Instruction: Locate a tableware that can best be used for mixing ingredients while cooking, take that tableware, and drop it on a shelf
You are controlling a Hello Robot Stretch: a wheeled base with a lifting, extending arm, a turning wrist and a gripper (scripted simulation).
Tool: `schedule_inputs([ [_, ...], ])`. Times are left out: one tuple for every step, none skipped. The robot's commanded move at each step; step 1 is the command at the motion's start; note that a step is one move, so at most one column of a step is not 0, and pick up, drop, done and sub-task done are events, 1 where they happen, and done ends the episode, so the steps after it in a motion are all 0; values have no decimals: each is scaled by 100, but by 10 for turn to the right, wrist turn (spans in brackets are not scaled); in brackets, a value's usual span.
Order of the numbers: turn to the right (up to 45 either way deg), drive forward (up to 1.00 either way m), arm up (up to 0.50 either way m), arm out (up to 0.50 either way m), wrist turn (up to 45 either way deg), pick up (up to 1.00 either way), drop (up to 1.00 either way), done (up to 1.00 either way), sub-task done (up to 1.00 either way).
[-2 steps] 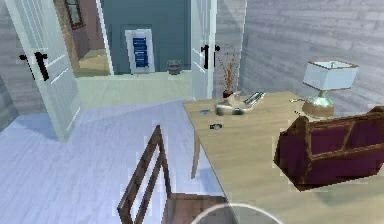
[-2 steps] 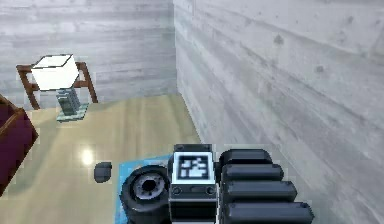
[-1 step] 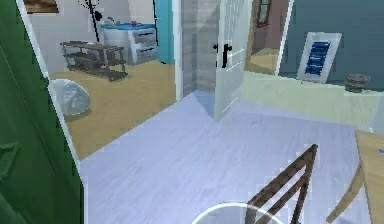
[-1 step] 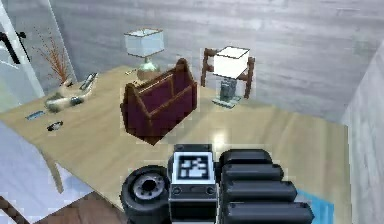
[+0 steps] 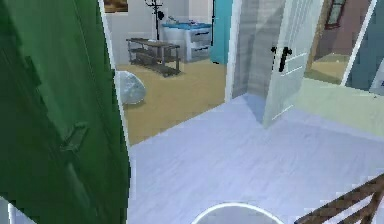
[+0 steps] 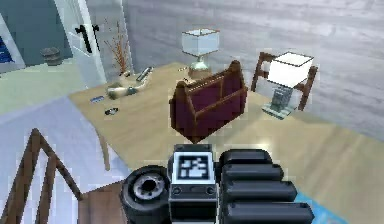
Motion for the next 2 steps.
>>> schedule_inputs([
  [0, 55, 0, 0, 0, 0, 0, 0, 0],
  [0, 25, 0, 0, 0, 0, 0, 0, 0],
])
